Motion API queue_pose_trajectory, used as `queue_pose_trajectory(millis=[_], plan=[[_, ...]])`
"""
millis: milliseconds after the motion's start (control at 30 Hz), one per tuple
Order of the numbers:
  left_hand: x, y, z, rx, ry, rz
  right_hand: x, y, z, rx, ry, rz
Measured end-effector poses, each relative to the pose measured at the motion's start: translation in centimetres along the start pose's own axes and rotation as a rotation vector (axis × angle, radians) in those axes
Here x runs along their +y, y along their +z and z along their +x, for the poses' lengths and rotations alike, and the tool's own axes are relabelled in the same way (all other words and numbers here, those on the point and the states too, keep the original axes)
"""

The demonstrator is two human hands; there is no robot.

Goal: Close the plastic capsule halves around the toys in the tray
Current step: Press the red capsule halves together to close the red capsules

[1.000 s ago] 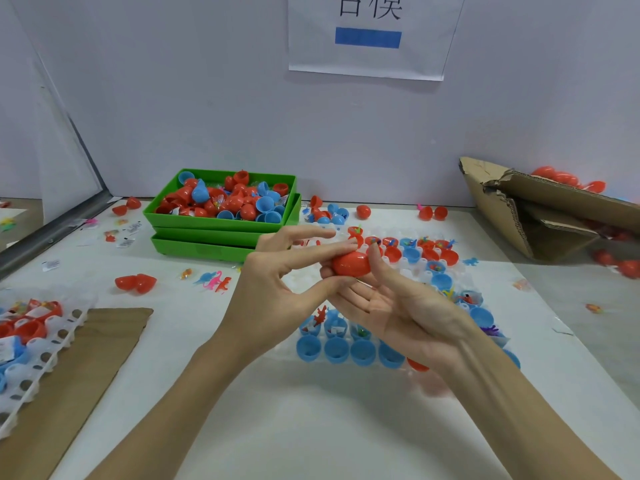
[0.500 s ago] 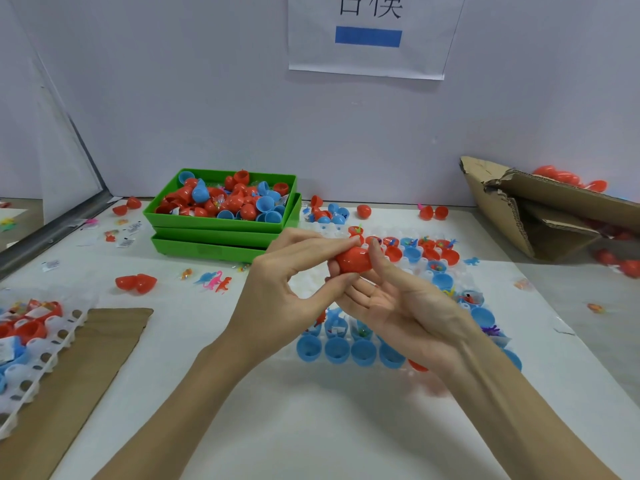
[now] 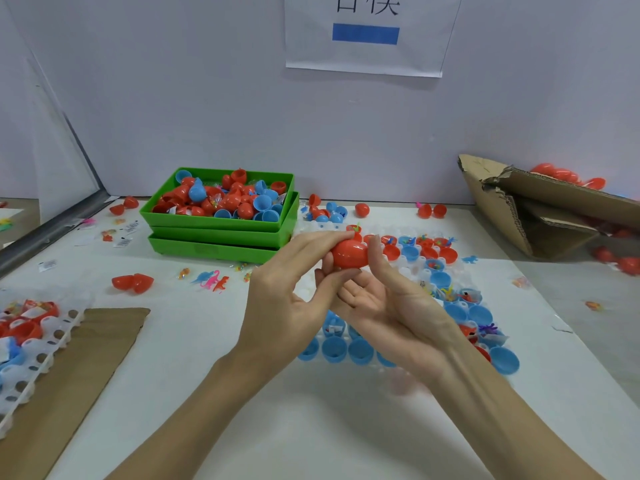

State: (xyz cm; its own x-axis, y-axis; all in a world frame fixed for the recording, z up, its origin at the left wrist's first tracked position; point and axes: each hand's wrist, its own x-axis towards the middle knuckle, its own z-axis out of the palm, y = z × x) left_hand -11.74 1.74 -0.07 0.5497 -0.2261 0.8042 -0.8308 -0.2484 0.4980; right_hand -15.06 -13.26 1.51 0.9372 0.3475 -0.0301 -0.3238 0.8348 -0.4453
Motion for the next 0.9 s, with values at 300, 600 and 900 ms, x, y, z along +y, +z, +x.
queue_pose_trajectory(millis=[300,600,900], plan=[[0.1,-0.2,0.1,-0.012,0.016,-0.039,-0.6,0.4,-0.4,-0.088,-0.013,-0.092],[-1.7,-0.6,0.6,-0.231,-0.246,-0.238,-0.5,-0.4,0.2,0.140,-0.303,-0.412],[-1.4,-0.4,0.8,-0.214,-0.739,-0.690,-0.2,-1.7,0.2,0.282,-1.031,-1.822]])
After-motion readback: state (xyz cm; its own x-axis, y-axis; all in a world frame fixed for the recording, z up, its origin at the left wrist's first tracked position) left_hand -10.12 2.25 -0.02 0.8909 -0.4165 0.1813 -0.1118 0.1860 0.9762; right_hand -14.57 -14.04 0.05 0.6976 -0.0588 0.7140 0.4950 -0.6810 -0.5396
